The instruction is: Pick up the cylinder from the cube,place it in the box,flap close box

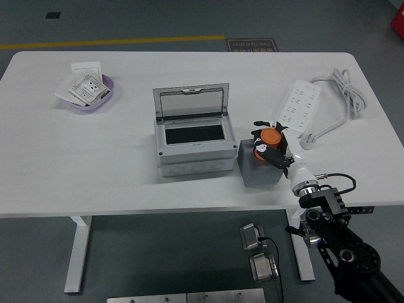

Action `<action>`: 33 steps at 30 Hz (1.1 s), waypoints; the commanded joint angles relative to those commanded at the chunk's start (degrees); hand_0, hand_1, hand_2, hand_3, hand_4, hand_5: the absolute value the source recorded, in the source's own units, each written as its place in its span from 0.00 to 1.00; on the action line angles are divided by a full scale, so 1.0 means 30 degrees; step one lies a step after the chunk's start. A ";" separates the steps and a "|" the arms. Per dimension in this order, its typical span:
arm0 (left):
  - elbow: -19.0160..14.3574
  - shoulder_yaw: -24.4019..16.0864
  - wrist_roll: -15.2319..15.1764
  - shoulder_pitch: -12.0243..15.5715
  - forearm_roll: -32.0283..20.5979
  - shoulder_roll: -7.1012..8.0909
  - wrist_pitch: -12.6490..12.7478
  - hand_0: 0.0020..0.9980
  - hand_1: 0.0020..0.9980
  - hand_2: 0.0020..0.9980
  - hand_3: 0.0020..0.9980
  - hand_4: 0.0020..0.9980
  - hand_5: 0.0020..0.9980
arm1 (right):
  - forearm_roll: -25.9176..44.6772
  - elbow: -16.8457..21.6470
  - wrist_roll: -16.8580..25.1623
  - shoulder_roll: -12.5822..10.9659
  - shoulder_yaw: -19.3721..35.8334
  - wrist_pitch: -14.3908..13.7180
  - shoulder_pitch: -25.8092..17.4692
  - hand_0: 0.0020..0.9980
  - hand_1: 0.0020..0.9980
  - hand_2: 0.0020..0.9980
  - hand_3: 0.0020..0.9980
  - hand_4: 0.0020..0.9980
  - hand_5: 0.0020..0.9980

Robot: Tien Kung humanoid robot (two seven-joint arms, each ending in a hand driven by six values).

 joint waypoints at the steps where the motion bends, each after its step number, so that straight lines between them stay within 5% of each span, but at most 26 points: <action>1: 0.0000 -0.0029 0.0012 0.0002 0.0031 0.0001 -0.0002 0.75 0.75 0.72 0.83 0.82 0.65 | 0.0026 0.0004 -0.0027 -0.0014 -0.0024 0.0032 -0.0006 0.66 0.61 0.53 0.53 0.05 0.08; 17: 0.0000 -0.0399 0.0936 0.0292 0.0370 0.0014 -0.0394 0.75 0.76 0.73 0.82 0.81 0.65 | -0.0029 0.0455 -0.0376 -0.0481 -0.0064 0.0166 0.0242 0.62 0.55 0.49 0.38 0.14 0.00; 33: 0.0000 -0.0396 0.0860 0.0325 0.0385 -0.0051 -0.0351 0.75 0.75 0.73 0.83 0.81 0.66 | -0.0962 0.1582 -0.0939 -0.1112 0.0003 -0.0053 0.0867 0.65 0.56 0.50 0.38 0.15 0.00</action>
